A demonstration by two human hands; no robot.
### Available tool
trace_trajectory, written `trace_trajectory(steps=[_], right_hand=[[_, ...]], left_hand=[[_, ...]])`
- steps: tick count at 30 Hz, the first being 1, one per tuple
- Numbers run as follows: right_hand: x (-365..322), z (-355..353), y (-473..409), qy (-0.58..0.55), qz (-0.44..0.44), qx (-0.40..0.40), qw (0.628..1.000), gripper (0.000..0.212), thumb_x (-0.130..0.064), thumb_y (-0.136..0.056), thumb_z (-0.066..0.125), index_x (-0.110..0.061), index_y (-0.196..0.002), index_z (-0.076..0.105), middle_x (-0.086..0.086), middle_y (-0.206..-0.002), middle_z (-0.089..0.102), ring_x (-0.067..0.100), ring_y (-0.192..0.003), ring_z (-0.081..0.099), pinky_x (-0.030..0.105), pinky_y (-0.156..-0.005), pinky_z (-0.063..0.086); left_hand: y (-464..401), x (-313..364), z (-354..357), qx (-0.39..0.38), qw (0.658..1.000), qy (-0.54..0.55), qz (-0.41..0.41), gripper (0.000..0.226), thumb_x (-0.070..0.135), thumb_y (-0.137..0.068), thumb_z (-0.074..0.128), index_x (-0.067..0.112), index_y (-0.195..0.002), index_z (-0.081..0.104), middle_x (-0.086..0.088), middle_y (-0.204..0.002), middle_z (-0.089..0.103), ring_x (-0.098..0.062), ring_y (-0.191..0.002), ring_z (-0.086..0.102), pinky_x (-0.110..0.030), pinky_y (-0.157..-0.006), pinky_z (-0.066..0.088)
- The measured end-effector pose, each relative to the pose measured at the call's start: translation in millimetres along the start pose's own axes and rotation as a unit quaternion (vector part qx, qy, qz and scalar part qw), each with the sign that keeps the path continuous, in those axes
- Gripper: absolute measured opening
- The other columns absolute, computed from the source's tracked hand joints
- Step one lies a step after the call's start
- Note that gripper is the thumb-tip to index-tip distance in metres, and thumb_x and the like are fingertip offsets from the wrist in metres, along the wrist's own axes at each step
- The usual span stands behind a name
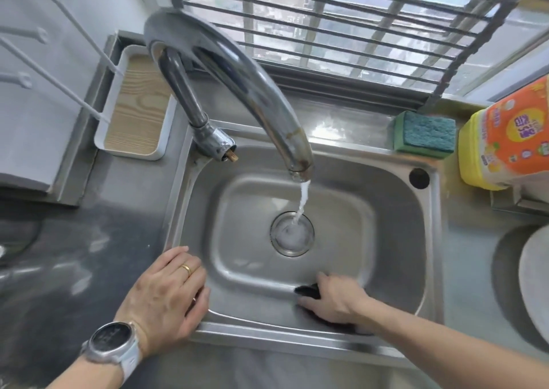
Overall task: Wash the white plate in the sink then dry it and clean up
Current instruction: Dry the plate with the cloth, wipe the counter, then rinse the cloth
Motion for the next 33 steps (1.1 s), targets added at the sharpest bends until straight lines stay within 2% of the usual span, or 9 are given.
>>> trace_trajectory(steps=[6,9,16,19,21,24,28,31,33], right_hand=[[-161,-20,-32,-0.259,-0.149,0.003,0.954,0.049,-0.049,-0.090,0.057,-0.019,-0.129,0.054,0.011,-0.128,0.065,0.032,-0.116,0.060,0.035,-0.093,0.046],[-170,-21,-35,-0.288,-0.159,0.020,0.944,0.035,-0.039,-0.095,0.056,-0.015,-0.121,0.058,0.014,-0.121,0.067,0.033,-0.111,0.061,0.038,-0.091,0.047],[18,0,-6,0.120,-0.083,-0.032,0.989,0.031,-0.033,-0.088,0.053,-0.017,-0.111,0.066,0.013,-0.120,0.064,0.036,-0.112,0.059,0.041,-0.089,0.050],[80,-36,-16,0.323,-0.108,0.115,0.933,0.010,-0.025,-0.070,0.076,-0.017,-0.075,0.072,0.011,-0.094,0.066,0.033,-0.091,0.061,0.038,-0.066,0.050],[93,-72,-35,0.365,-0.131,0.207,0.898,0.012,-0.025,-0.072,0.069,-0.015,-0.065,0.068,0.013,-0.092,0.065,0.033,-0.090,0.054,0.037,-0.057,0.050],[75,-113,-64,0.393,-0.215,0.256,0.857,0.025,-0.020,-0.086,0.042,-0.012,-0.077,0.063,0.014,-0.100,0.063,0.033,-0.094,0.058,0.038,-0.055,0.052],[13,-130,-89,0.330,-0.325,0.279,0.841,0.023,-0.015,-0.093,0.047,-0.009,-0.098,0.069,0.014,-0.109,0.065,0.033,-0.101,0.063,0.036,-0.069,0.056],[-39,-147,-67,0.234,-0.350,0.261,0.869,0.023,-0.010,-0.098,0.055,-0.006,-0.118,0.067,0.013,-0.123,0.064,0.029,-0.113,0.059,0.010,-0.076,0.030],[-67,-162,-58,0.240,-0.377,0.246,0.860,0.035,-0.011,-0.105,0.043,-0.002,-0.137,0.054,0.015,-0.142,0.053,0.026,-0.130,0.047,0.009,-0.077,0.026]], left_hand=[[3,0,0,0.000,1.000,0.001,0.009,0.021,0.027,-0.090,0.054,0.014,-0.079,0.067,-0.005,-0.083,0.065,-0.030,-0.079,0.065,-0.044,-0.110,0.044],[3,-2,0,0.011,1.000,0.001,0.016,0.022,0.027,-0.090,0.054,0.013,-0.080,0.067,-0.005,-0.083,0.065,-0.030,-0.078,0.065,-0.045,-0.109,0.044],[5,-1,1,0.031,0.999,0.012,0.025,0.025,0.026,-0.090,0.053,0.013,-0.073,0.068,-0.005,-0.078,0.064,-0.030,-0.071,0.066,-0.043,-0.109,0.043],[3,-4,2,0.040,0.999,0.011,0.029,0.024,0.027,-0.089,0.055,0.013,-0.074,0.069,-0.004,-0.078,0.066,-0.028,-0.071,0.067,-0.043,-0.108,0.044],[3,-4,3,0.041,0.999,0.009,0.030,0.024,0.027,-0.088,0.055,0.014,-0.073,0.068,-0.004,-0.078,0.066,-0.028,-0.071,0.067,-0.043,-0.108,0.044],[3,-3,3,0.045,0.999,0.004,0.031,0.023,0.026,-0.087,0.057,0.014,-0.071,0.068,-0.004,-0.078,0.066,-0.029,-0.070,0.068,-0.042,-0.107,0.044],[1,-4,4,0.041,0.999,-0.008,0.033,0.023,0.026,-0.087,0.057,0.014,-0.071,0.068,-0.004,-0.077,0.065,-0.029,-0.069,0.067,-0.041,-0.106,0.045],[1,-3,5,0.029,0.999,-0.012,0.033,0.021,0.025,-0.086,0.058,0.014,-0.072,0.068,-0.004,-0.078,0.065,-0.029,-0.070,0.068,-0.041,-0.107,0.045],[1,-3,4,0.024,0.999,-0.019,0.032,0.020,0.025,-0.086,0.058,0.013,-0.073,0.069,-0.004,-0.079,0.065,-0.029,-0.071,0.068,-0.041,-0.108,0.044]])
Point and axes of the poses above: each hand's wrist, its own y-axis away from the middle knuckle, its own z-axis out of the palm, x = y × z, the point moved 4 cm from there along -y, towards the middle knuckle
